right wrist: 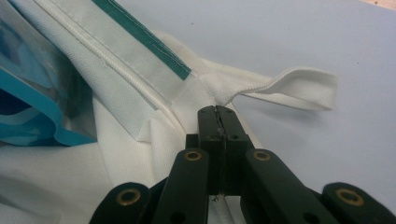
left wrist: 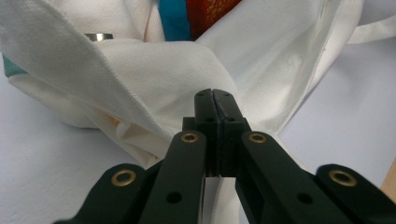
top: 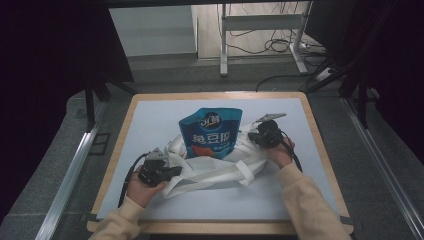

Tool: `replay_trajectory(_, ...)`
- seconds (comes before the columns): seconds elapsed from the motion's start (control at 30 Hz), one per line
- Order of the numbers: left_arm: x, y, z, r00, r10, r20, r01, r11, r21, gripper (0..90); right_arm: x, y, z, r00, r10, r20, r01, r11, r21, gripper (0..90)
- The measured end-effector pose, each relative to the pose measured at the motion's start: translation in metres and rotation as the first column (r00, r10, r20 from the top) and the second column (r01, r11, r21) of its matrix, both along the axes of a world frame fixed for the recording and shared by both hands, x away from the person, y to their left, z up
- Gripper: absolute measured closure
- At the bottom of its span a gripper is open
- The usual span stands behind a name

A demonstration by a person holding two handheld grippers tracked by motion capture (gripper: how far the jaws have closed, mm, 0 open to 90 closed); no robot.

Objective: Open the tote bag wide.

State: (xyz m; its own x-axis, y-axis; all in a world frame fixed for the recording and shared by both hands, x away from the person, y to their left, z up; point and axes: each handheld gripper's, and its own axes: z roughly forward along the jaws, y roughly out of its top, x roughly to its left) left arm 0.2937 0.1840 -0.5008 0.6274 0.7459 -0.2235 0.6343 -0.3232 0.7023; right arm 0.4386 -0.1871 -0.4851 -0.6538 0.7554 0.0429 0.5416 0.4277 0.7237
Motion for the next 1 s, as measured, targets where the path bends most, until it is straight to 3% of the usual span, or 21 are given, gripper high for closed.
replay_trajectory(0.23, 0.001, -0.001, 0.004, 0.9995, 0.009, 0.031, -0.008, 0.9998, -0.016, 89.8, 0.001, -0.002, 0.000, 1.0000, -0.005, -0.005, 0.005, 0.999, 0.032, 88.7)
replay_trajectory(0.27, 0.002, 0.000, 0.010, 0.9982, 0.008, 0.059, -0.006, 0.9993, -0.036, 89.8, -0.003, -0.005, 0.006, 0.9999, -0.003, 0.016, 0.002, 0.998, 0.064, 88.7)
replay_trajectory(0.3, 0.002, 0.000, 0.010, 0.9982, 0.008, 0.059, -0.006, 0.9993, -0.036, 89.8, -0.005, -0.005, 0.009, 0.9997, -0.005, 0.024, 0.003, 0.997, 0.072, 88.7)
replay_trajectory(0.33, 0.003, 0.000, 0.017, 0.9960, 0.016, 0.088, -0.012, 0.9985, -0.053, 89.8, -0.008, -0.007, 0.014, 0.9992, -0.002, 0.040, -0.001, 0.996, 0.093, 88.7)
replay_trajectory(0.4, 0.004, 0.001, 0.020, 0.9950, 0.021, 0.097, -0.014, 0.9977, -0.066, 89.7, -0.014, -0.009, 0.022, 0.9979, 0.000, 0.065, -0.007, 0.994, 0.114, 88.7)
replay_trajectory(0.47, 0.003, 0.006, 0.029, 0.9907, 0.036, 0.131, -0.025, 0.9958, -0.089, 89.7, -0.022, -0.012, 0.031, 0.9950, 0.003, 0.100, -0.017, 0.990, 0.140, 88.7)
replay_trajectory(0.7, -0.004, 0.028, 0.042, 0.9808, 0.098, 0.168, -0.075, 0.9877, -0.137, 88.8, -0.055, -0.029, 0.055, 0.9832, 0.034, 0.179, -0.068, 0.979, 0.191, 87.3)
replay_trajectory(0.8, -0.008, 0.045, 0.042, 0.9709, 0.157, 0.181, -0.132, 0.9812, -0.141, 87.6, -0.069, -0.038, 0.057, 0.9788, 0.039, 0.201, -0.080, 0.976, 0.201, 85.5)
replay_trajectory(0.9, -0.009, 0.055, 0.036, 0.9632, 0.198, 0.182, -0.173, 0.9745, -0.143, 82.6, -0.083, -0.050, 0.057, 0.9765, 0.049, 0.210, -0.094, 0.973, 0.210, 79.1)
replay_trajectory(1.0, -0.008, 0.061, 0.029, 0.9625, 0.215, 0.165, -0.194, 0.9719, -0.133, 73.1, -0.094, -0.064, 0.054, 0.9753, 0.033, 0.218, -0.083, 0.971, 0.222, 65.5)
